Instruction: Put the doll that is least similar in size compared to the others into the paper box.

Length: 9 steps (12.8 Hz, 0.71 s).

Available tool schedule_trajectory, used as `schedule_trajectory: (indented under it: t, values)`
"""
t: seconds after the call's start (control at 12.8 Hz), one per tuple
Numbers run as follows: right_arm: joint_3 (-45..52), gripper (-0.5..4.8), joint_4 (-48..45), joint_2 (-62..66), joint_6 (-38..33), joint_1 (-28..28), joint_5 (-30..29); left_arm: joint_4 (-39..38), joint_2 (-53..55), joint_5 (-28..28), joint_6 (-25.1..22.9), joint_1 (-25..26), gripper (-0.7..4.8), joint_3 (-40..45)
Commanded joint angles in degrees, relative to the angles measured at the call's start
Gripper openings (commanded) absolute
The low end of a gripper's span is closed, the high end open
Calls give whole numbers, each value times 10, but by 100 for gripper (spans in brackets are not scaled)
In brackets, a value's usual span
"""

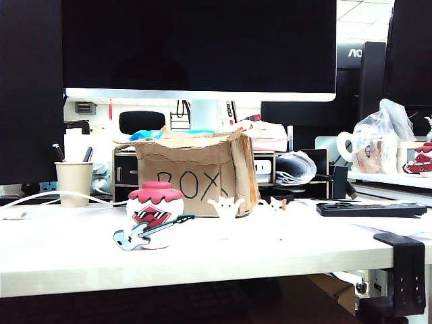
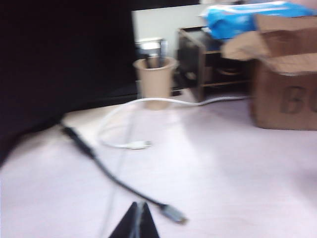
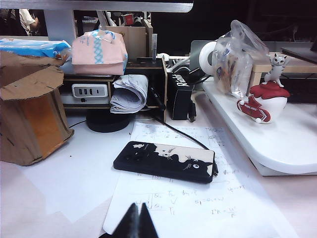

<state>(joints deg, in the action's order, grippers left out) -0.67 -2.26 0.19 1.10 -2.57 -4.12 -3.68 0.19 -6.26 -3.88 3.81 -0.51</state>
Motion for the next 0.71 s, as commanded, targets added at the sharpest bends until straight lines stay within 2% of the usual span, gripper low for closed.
schedule_trajectory:
  t: [0.08,0.16,0.24,0.39,0.55,0.63,0.71]
  values:
    - [3,-5,-10,0,0,0,1,7,23,-2,-2,-208,-5,-1]
    - [3,-5,-10,0,0,-1,1,7,62,-2,-2,-307,-5,-1]
    - [3,-5,-10,0,0,-1,1,7,93,-2,-2,-348,-5,-1]
    - [3,-5,-12,0,0,-1,-13,7,130,-2,-2,-381,-5,-1]
    - [3,-5,-48,0,-17,-1,-84,7,132,-2,-2,-381,-5,-1]
    - [2,-5,-107,0,-136,-1,-114,7,132,-2,-2,-380,-5,-1]
    - [-21,-6,-148,0,-222,-1,-109,7,132,-2,-2,-380,-5,-1]
